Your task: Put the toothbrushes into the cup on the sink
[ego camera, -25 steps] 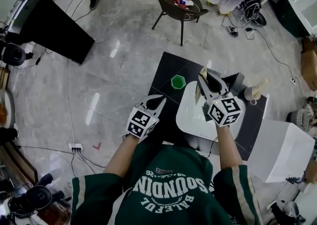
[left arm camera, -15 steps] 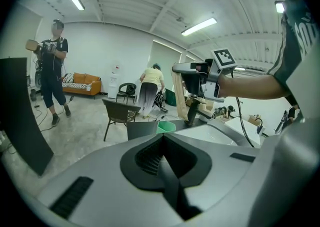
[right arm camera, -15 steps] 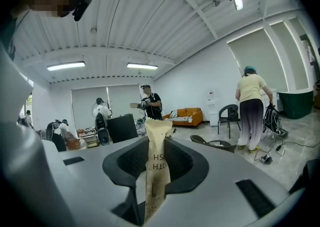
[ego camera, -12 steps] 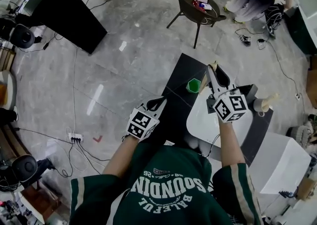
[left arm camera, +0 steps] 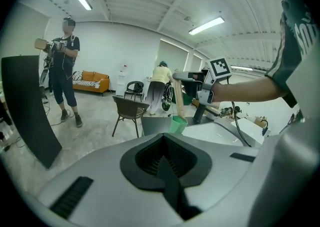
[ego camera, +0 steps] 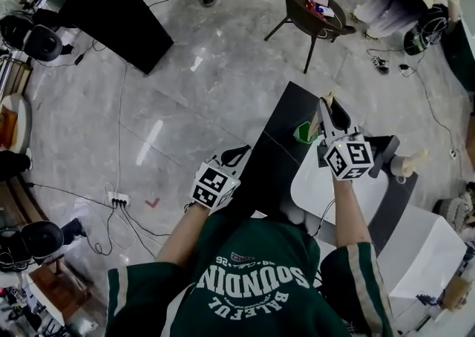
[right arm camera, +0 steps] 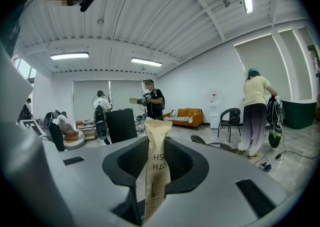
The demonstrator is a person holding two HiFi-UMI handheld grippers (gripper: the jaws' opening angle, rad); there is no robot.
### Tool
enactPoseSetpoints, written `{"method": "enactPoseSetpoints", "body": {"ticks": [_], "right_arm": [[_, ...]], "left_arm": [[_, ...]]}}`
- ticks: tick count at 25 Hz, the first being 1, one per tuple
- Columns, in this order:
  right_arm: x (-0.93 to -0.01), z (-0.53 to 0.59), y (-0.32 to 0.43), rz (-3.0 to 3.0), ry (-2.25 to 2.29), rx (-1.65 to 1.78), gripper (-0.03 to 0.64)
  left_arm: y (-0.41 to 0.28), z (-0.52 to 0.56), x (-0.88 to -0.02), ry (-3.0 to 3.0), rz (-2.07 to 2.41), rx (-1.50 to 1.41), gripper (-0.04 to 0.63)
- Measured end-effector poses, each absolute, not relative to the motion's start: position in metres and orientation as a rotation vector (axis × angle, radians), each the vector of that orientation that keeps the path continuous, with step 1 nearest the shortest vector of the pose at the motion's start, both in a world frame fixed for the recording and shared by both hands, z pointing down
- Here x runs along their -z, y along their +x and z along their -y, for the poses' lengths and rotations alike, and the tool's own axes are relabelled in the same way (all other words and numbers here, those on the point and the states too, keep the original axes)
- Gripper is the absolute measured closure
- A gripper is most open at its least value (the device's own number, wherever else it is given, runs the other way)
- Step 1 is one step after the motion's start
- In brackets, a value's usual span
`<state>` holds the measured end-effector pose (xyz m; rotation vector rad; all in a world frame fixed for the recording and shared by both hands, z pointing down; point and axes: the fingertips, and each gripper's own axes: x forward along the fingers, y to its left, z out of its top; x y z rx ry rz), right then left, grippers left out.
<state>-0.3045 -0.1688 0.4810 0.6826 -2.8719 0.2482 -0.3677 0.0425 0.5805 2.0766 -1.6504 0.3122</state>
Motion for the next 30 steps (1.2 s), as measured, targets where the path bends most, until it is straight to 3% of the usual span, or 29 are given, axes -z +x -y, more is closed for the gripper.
{"method": "enactPoseSetpoints", "body": {"ticks": [30], "right_arm": [[-0.571, 0.115, -0.284, 2.636, 0.591, -0.152, 0.495]], "left_arm": [[-0.364, -0.058, -0.586, 2.071, 1.644, -0.321, 0.584]]}}
